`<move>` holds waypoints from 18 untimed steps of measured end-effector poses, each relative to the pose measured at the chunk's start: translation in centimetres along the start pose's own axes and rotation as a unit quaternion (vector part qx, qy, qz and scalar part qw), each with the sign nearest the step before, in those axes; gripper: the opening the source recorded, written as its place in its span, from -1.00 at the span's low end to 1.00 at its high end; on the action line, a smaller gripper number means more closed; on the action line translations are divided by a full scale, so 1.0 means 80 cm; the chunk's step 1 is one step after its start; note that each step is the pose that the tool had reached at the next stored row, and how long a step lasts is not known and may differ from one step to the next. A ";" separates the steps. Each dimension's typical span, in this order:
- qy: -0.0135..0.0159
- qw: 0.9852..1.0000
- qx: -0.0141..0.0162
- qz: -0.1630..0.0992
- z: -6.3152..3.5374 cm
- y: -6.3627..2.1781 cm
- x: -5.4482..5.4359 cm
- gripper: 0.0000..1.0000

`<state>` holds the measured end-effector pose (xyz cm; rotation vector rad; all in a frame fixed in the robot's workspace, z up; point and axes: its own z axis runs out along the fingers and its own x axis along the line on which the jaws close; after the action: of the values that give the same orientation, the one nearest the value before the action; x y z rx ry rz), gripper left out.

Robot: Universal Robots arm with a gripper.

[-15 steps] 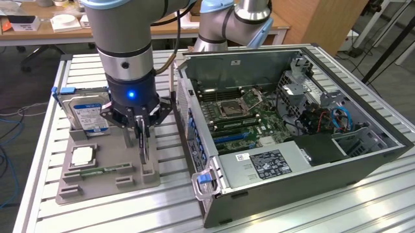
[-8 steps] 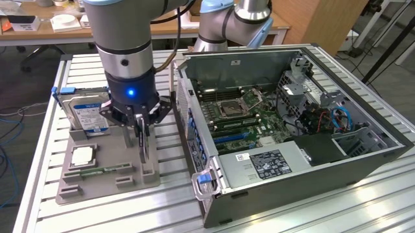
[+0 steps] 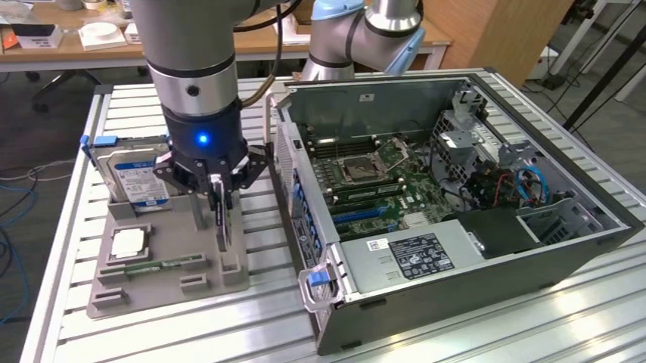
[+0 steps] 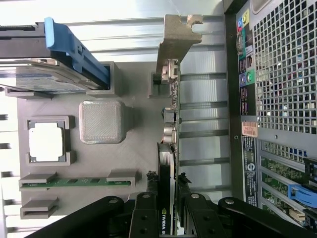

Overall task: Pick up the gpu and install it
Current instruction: 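Pick up the gpu and move the gpu toward the slot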

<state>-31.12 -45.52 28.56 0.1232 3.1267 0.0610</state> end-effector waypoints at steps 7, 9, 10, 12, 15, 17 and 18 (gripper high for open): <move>0.000 1.000 0.000 0.000 0.000 0.000 0.000 -0.47; 0.000 1.000 0.000 -0.001 -0.001 0.000 0.000 -0.47; 0.000 1.000 0.000 -0.002 -0.002 0.000 0.000 -0.47; 0.000 1.000 0.000 -0.002 -0.005 0.000 0.000 -0.47; 0.001 1.000 0.000 -0.003 -0.010 0.000 0.000 -0.47; 0.001 1.000 0.000 -0.003 -0.014 0.001 0.000 -0.47; 0.002 1.000 0.000 -0.003 -0.016 0.001 0.000 -0.47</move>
<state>-31.10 -45.53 29.86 0.1127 3.1300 0.0608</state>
